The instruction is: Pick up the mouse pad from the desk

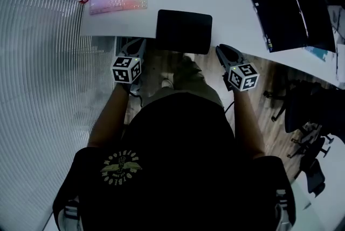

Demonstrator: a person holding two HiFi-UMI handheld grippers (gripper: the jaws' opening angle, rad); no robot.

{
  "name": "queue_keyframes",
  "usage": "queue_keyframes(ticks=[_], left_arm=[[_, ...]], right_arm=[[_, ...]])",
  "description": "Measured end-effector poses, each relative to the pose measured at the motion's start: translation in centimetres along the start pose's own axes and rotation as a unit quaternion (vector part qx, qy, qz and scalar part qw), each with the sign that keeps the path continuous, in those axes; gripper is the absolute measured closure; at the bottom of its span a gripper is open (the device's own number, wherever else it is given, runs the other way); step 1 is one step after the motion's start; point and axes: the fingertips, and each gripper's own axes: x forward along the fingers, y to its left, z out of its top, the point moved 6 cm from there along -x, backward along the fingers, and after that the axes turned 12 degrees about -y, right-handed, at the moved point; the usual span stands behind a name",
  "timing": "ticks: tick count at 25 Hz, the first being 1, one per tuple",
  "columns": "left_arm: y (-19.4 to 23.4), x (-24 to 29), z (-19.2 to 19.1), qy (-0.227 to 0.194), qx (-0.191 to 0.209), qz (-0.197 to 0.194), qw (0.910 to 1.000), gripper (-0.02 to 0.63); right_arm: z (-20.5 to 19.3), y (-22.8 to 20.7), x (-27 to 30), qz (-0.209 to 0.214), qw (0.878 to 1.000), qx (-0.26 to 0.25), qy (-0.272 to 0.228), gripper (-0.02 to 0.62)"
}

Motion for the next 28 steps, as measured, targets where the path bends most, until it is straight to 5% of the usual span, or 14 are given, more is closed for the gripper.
queue_keyframes(ticks=[9, 20, 28], left_arm=[[0.2, 3.2, -6.6, 0.089, -0.066, -0.010, 0.9938, 0.593], [0.2, 6.4, -11.1, 0.146, -0.106, -0.076, 0.9806, 0.355], [-0.7, 9.7, -11.8, 0.157, -0.121, -0.110, 0.9739, 0.303]], right_arm=[[-5.9, -2.5, 1.3, 0.010, 0.996, 0.063, 0.069, 0.514], [-11.4, -4.2, 4.1, 0.033, 0.982, 0.134, 0.131, 0.390], [-13.2, -4.4, 6.5, 0.052, 0.975, 0.161, 0.146, 0.371]])
